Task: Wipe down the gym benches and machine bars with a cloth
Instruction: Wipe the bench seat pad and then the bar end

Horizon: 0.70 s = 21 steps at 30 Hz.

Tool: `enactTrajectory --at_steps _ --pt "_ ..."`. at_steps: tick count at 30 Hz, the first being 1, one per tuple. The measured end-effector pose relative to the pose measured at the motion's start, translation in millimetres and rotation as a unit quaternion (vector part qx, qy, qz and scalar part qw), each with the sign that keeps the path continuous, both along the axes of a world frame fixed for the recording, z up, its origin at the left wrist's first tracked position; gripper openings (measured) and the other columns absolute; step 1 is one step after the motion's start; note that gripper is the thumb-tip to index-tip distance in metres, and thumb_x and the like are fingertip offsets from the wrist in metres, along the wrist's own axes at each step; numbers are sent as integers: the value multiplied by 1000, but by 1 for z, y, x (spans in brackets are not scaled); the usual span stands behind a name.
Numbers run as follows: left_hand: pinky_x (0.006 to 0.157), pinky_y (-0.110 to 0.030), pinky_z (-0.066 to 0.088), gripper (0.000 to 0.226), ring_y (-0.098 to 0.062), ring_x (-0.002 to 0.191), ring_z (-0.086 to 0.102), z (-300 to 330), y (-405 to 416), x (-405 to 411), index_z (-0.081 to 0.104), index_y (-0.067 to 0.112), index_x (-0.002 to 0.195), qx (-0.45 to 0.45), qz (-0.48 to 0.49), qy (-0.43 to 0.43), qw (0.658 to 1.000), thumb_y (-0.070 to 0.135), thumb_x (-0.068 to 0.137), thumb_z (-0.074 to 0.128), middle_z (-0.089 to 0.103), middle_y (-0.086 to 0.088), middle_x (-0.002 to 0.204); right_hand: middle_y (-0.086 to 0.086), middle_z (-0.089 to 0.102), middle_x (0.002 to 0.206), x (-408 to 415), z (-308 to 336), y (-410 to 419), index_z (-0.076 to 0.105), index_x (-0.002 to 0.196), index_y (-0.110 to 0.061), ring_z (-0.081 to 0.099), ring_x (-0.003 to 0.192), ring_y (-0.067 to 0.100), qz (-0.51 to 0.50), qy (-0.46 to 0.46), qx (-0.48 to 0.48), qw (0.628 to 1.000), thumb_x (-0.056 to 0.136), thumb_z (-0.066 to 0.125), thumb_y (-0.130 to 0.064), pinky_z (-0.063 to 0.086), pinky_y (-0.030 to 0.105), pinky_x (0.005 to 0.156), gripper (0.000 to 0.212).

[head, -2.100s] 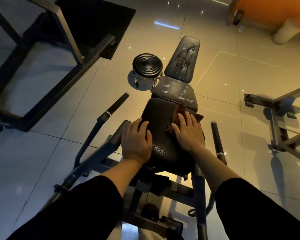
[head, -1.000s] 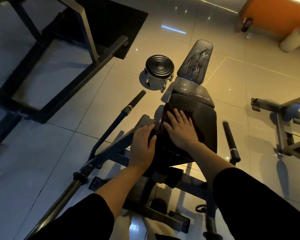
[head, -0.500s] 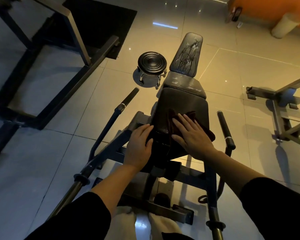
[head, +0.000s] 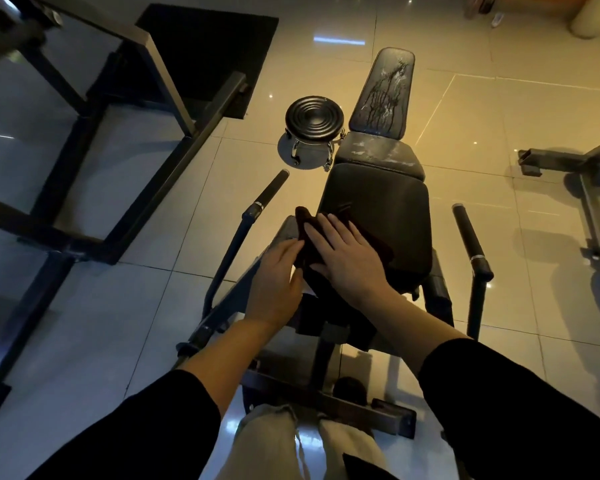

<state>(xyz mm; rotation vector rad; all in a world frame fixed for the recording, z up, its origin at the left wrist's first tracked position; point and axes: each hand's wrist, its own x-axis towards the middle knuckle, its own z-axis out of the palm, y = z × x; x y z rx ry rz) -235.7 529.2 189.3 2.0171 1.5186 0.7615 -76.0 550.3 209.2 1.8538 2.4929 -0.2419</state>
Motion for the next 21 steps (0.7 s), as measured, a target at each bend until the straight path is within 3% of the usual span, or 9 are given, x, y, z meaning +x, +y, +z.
enactTrajectory --at_steps 3,6,9,15,18,21 --pt "106 -25 36 45 -20 124 49 4 -4 7 52 8 134 24 -25 13 999 2 90 61 55 -11 132 2 13 163 20 -2 -12 10 155 -28 6 151 20 -12 2 6 1000 100 41 -49 1 39 121 66" --pt "105 -41 44 46 -27 125 50 5 -10 19 55 4 131 39 -50 29 998 0 86 64 55 -14 131 3 15 163 45 1 -25 12 155 -26 8 150 21 -32 -5 7 999 100 40 -50 8 41 123 66" --pt "103 -47 46 44 -30 124 51 5 -18 34 57 1 128 55 -68 61 994 -1 84 65 56 -16 129 4 17 162 71 3 -39 17 155 -23 10 150 22 -49 -7 6 999 99 42 -49 10 41 122 66" --pt "110 -47 32 45 -33 125 51 12 -25 72 58 2 127 83 -93 97 987 0 83 66 57 -16 129 7 21 160 108 3 -59 26 153 -19 15 149 24 -61 22 21 998 98 49 -38 9 37 115 63" --pt "112 -45 27 46 -31 128 47 17 -23 84 57 4 129 66 -95 102 988 1 84 65 56 -14 132 12 42 150 121 7 -68 44 144 -13 38 139 30 -41 32 31 998 89 67 -26 35 41 104 61" --pt "112 -48 31 47 -29 133 42 20 -17 81 54 5 133 45 -81 99 991 3 87 63 51 -12 137 15 59 133 148 10 -86 55 134 -8 62 116 34 -82 91 62 991 85 71 -13 57 40 81 51"
